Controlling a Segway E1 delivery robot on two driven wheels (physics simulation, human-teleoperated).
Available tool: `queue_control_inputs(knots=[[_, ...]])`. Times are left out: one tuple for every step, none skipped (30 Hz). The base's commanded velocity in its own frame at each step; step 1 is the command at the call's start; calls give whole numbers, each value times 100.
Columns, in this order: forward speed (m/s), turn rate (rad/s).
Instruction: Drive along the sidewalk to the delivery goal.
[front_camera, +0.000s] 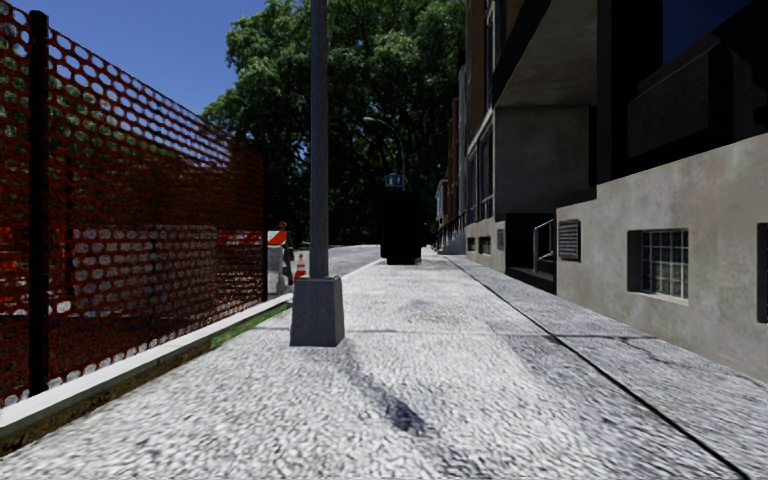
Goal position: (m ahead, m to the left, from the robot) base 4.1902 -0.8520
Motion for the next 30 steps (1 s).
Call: queue_control_inputs(knots=[[171,0],[170,0],[170,0],[169,0],[167,0],[165,0],[159,0],[159,0],[154,-9],[152,-18],[151,-22],[150,-34],[149,-40],[149,-40],[149,-34],[149,-15],[149,0],[149,0],[149,0],[149,0],[149,0],[149,0],[149,0],[148,0],[148,0],[148,0],[146,0],[144,-1],[141,-18],[137,-29]])
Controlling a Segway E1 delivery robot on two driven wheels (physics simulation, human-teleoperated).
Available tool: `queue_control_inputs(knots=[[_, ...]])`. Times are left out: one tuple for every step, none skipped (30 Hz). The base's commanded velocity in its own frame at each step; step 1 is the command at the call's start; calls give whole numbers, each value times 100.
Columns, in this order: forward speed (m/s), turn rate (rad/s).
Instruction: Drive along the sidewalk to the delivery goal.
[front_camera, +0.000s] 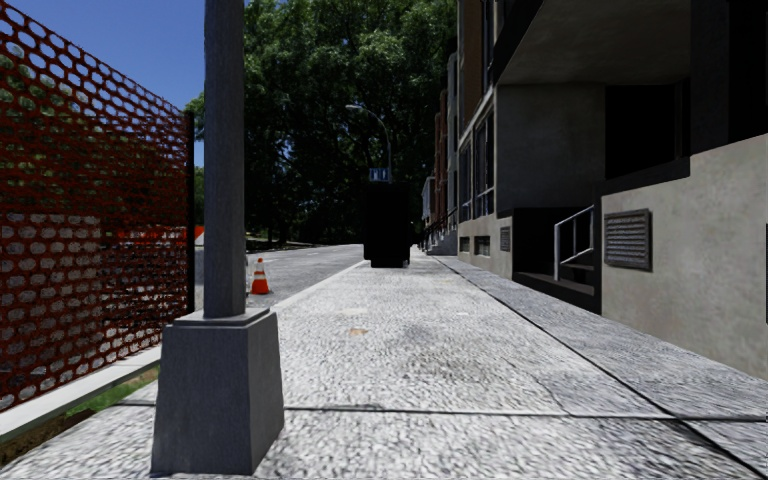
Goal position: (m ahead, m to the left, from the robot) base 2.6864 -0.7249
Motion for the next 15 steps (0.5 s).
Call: queue_control_inputs(knots=[[137,-29],[135,-33],[135,-34],[135,-28],[134,-15],[134,-9],[134,-9],[134,-7],[134,-7],[134,-7],[134,-7],[134,-14],[134,-14],[133,-25],[133,-42]])
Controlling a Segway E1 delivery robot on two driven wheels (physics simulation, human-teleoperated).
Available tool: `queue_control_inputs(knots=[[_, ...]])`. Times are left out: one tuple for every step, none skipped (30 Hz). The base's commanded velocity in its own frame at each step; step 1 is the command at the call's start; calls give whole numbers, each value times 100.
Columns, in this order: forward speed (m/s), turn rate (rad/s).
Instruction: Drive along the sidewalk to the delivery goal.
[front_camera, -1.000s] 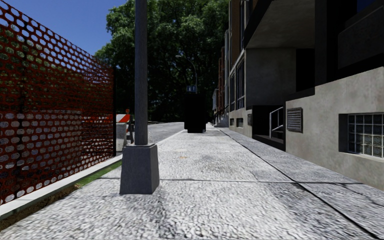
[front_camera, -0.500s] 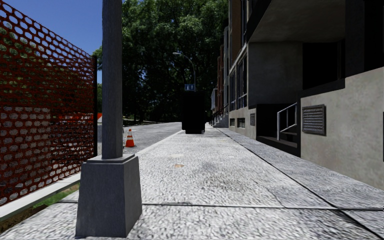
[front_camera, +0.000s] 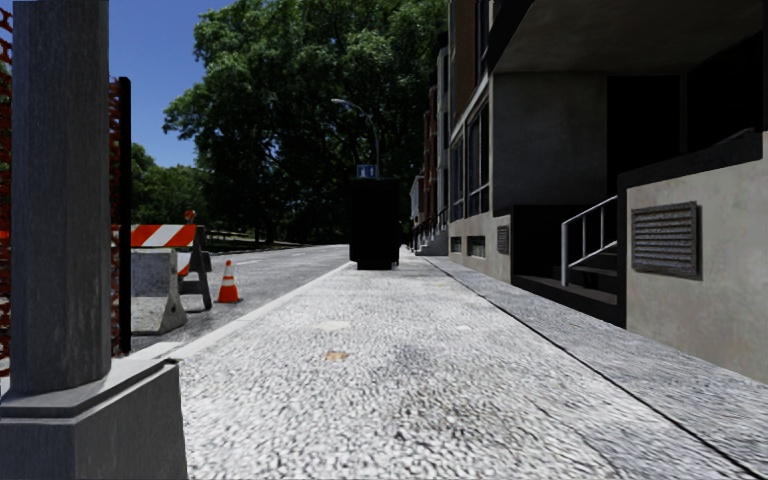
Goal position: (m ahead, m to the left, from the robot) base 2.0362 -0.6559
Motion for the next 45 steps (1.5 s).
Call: queue_control_inputs(knots=[[132,-46],[132,-47],[132,-47],[132,-42],[132,-26],[132,-7],[132,0],[132,0],[132,0],[131,-28],[131,-50],[131,-57],[131,-59],[131,-59],[131,-59],[131,-59],[131,-59],[131,-59],[131,-59],[131,-59],[131,-59],[131,-59],[131,-59],[131,-59],[131,-59],[131,-59],[131,-59],[131,-59],[131,-59],[131,-59],[131,-59],[131,-59],[131,-59],[131,-57],[131,-43],[131,-43],[131,-11],[131,0],[131,0],[131,0],[131,0],[131,0],[129,0],[118,0],[104,0]])
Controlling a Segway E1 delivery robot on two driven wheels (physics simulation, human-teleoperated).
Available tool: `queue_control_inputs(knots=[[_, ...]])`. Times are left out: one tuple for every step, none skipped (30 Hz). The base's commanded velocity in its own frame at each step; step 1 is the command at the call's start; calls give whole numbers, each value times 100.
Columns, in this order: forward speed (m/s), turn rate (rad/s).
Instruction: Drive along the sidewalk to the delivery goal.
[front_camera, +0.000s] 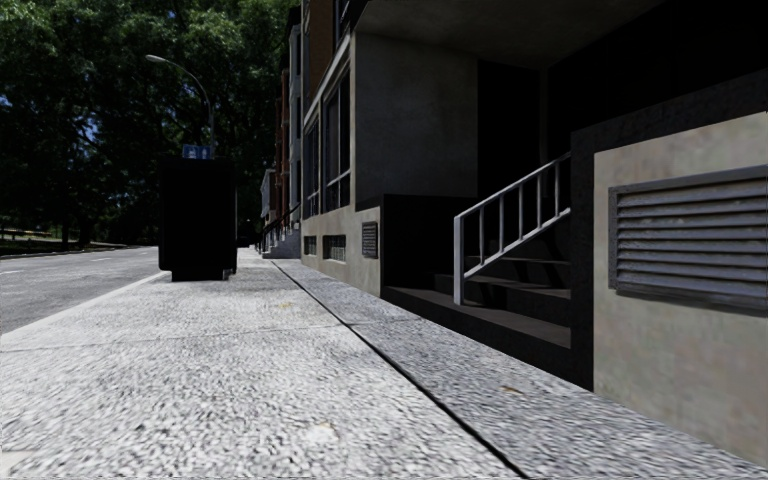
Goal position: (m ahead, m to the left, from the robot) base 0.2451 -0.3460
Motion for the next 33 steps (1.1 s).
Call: queue_control_inputs(knots=[[104,0],[91,0],[80,0],[75,0],[74,0],[74,0],[64,0],[0,0],[0,0],[0,0],[0,0],[0,0],[0,0],[0,0],[0,0],[0,0],[0,0],[0,0],[0,0],[0,0],[0,0],[0,0],[0,0],[0,0],[0,0],[0,0],[0,0],[0,0],[0,0],[0,0],[0,0],[0,0],[0,0]])
